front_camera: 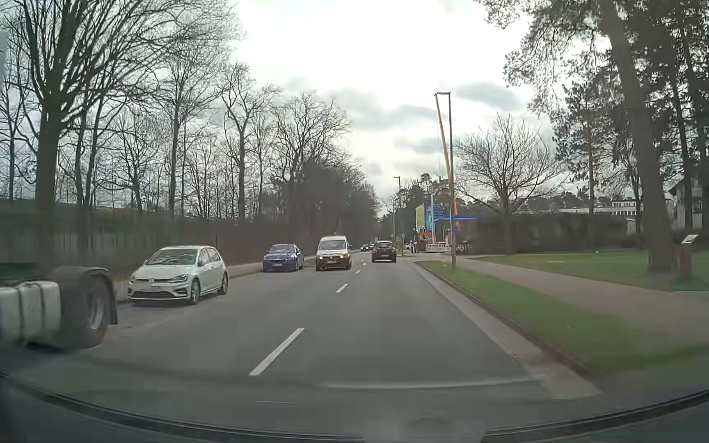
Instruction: Follow the waypoints while adhering to traffic rules and regulations
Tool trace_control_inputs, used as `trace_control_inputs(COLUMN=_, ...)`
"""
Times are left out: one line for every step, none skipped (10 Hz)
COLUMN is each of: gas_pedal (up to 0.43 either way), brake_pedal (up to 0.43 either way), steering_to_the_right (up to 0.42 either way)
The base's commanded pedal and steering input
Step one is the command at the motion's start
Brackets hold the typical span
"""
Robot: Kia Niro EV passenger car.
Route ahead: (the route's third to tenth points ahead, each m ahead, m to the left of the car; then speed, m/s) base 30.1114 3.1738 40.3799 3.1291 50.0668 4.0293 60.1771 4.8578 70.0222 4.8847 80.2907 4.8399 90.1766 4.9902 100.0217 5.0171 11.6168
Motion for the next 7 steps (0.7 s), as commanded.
trace_control_inputs(gas_pedal=0.157, brake_pedal=0.0, steering_to_the_right=0.003)
trace_control_inputs(gas_pedal=0.157, brake_pedal=0.0, steering_to_the_right=0.003)
trace_control_inputs(gas_pedal=0.157, brake_pedal=0.0, steering_to_the_right=0.003)
trace_control_inputs(gas_pedal=0.157, brake_pedal=0.0, steering_to_the_right=0.003)
trace_control_inputs(gas_pedal=0.157, brake_pedal=0.0, steering_to_the_right=0.001)
trace_control_inputs(gas_pedal=0.157, brake_pedal=0.0, steering_to_the_right=-0.001)
trace_control_inputs(gas_pedal=0.157, brake_pedal=0.0, steering_to_the_right=0.0)
